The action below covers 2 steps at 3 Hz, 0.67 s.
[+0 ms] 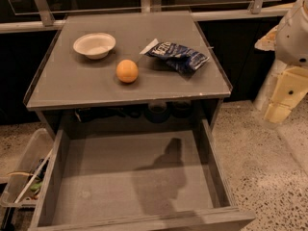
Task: Place blue chip bag into top drawer
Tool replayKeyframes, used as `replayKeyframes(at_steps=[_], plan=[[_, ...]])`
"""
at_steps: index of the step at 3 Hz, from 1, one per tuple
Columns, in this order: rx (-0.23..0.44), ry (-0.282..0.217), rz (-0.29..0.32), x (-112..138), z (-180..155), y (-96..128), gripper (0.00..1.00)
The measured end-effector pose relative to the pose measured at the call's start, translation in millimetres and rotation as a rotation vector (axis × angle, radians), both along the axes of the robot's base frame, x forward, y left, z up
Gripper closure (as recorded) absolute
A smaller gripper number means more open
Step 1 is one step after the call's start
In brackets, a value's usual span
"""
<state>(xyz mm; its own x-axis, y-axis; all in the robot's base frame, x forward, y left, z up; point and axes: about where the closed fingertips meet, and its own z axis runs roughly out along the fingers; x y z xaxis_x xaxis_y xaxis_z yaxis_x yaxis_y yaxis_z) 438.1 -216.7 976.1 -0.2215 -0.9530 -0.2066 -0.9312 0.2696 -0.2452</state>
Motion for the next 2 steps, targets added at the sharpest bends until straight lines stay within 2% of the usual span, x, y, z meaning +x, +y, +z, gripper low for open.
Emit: replayKeyframes(at_steps=[2], plan=[[0.013,-0.009,0.002,5.1,3.0,4.9,0.0]])
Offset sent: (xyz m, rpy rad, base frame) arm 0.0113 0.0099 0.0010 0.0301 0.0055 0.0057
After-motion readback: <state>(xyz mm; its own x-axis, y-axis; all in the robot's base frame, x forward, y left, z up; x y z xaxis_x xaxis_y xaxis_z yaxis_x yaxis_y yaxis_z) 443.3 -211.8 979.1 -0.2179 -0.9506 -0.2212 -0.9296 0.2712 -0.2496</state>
